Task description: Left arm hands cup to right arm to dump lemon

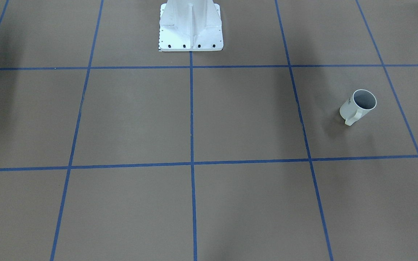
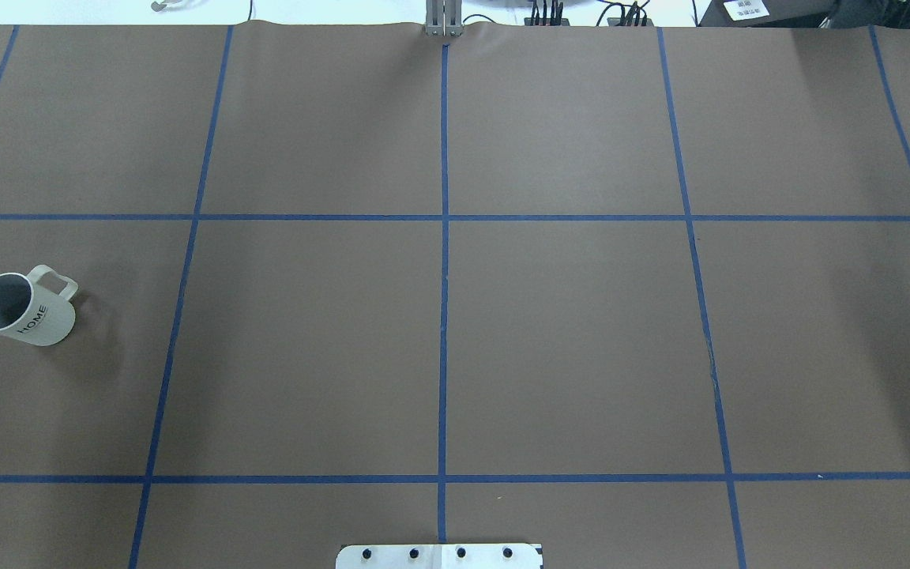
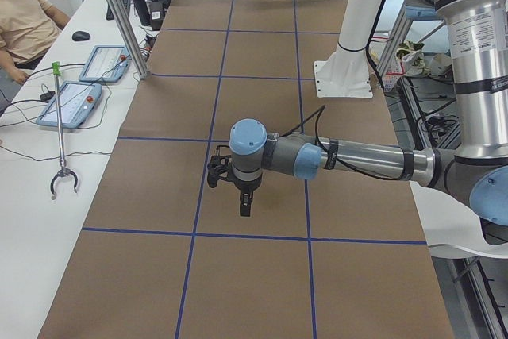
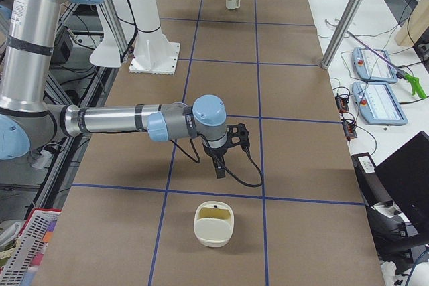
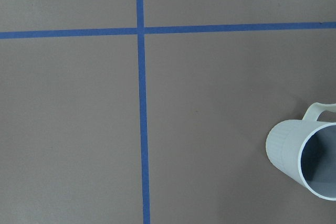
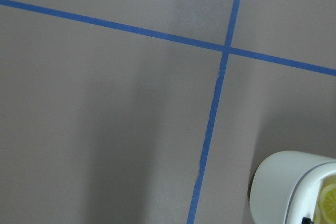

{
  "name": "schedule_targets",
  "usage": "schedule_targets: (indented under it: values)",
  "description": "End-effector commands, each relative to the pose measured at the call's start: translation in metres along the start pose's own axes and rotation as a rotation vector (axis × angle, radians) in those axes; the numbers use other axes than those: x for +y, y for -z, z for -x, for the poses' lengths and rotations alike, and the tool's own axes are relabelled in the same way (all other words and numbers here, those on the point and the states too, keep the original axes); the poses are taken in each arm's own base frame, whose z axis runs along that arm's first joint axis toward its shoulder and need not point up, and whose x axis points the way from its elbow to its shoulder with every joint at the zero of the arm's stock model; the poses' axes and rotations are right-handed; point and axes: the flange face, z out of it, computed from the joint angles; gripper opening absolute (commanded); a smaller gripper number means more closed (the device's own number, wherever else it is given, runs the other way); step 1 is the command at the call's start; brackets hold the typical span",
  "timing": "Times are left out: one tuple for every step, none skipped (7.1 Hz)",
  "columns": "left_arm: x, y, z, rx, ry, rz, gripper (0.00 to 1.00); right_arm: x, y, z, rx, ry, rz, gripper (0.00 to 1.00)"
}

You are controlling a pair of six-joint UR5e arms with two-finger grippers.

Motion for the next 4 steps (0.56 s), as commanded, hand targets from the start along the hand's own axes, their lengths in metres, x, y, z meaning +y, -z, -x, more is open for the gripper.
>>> schedule_targets:
  values:
    - [-0.007,0.003,-0.007,0.006,-0.011,-0.008,1.0,-0.003,-0.001,0.001,0.002,0.006,0.0,1.0]
    - [-0.008,0.01,-0.013,0.006,-0.024,-0.024,1.0,-0.003,0.0,0.002,-0.001,0.008,-0.003,1.0]
    - [-0.01,0.013,-0.017,0.015,-0.023,-0.027,1.0,-0.006,0.0,0.004,-0.002,0.013,-0.003,1.0]
    - [-0.006,0.014,-0.016,0.011,-0.019,-0.026,1.0,-0.007,0.0,0.007,-0.008,0.021,-0.003,1.0]
